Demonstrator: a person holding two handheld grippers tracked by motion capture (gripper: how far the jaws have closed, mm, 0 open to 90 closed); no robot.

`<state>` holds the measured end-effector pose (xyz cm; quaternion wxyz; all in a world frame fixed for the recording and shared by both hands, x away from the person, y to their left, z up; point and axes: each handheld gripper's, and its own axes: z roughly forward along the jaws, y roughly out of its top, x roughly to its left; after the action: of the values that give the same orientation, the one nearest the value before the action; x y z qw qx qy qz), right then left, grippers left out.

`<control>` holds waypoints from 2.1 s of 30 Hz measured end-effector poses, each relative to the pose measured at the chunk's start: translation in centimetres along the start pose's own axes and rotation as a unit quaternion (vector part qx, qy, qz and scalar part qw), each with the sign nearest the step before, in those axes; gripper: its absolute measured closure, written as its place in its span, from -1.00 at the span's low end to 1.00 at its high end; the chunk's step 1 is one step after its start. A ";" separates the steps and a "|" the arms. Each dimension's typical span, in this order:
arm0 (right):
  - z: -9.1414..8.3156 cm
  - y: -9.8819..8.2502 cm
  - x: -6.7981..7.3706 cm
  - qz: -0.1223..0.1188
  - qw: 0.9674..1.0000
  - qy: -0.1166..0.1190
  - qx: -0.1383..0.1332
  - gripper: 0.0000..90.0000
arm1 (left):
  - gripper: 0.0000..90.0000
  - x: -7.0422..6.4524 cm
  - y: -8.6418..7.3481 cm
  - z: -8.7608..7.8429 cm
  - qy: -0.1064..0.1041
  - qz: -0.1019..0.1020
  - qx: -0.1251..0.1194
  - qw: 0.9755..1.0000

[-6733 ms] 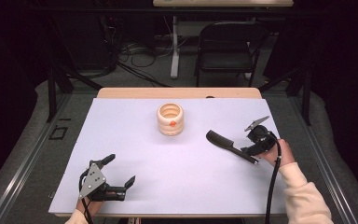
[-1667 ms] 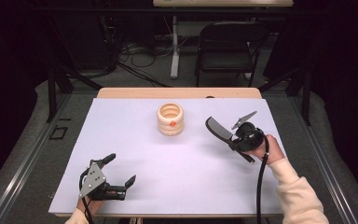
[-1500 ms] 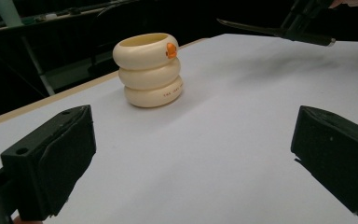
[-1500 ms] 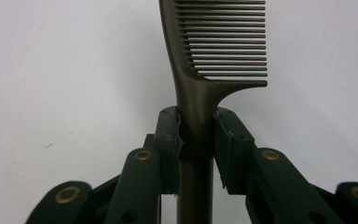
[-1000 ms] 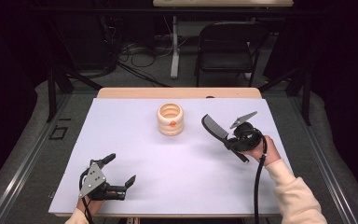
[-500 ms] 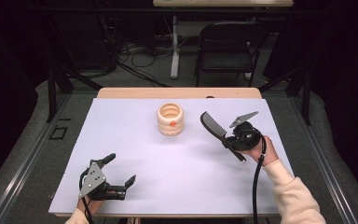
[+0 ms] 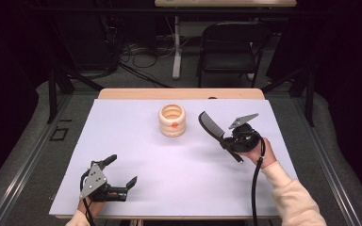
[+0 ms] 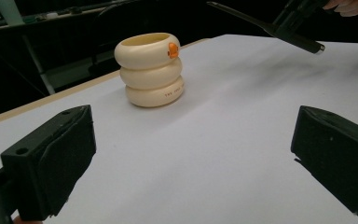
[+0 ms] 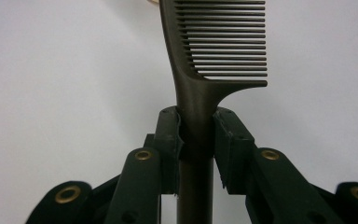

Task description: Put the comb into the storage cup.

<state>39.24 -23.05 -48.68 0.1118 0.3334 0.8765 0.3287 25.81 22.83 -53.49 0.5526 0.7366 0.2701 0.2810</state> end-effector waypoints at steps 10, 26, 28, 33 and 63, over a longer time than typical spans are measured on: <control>0.3 0.6 0.8 -0.010 1.000 0.001 -0.017 0.61 | -1.00 0.0 0.0 0.0 0.000 0.000 -0.001 1.000; 0.5 0.9 1.0 -0.005 0.999 0.004 -0.045 0.61 | -1.00 -0.1 0.0 0.0 0.000 0.000 0.001 1.000; 0.5 0.9 1.1 -0.005 0.999 0.004 -0.050 0.61 | -1.00 -0.1 0.0 0.0 0.001 0.002 0.000 1.000; 0.5 1.2 1.3 -0.003 0.998 0.005 -0.062 0.61 | -1.00 -0.1 0.0 0.0 0.001 0.001 -0.001 1.000; 1.1 3.1 1.7 -0.008 0.995 0.011 -0.098 0.61 | -1.00 -0.1 0.0 0.1 -0.001 0.000 0.001 1.000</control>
<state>40.03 -19.66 -47.52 0.1366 0.3101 0.8439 0.4160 25.82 22.69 -53.51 0.5524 0.7371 0.2703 0.2803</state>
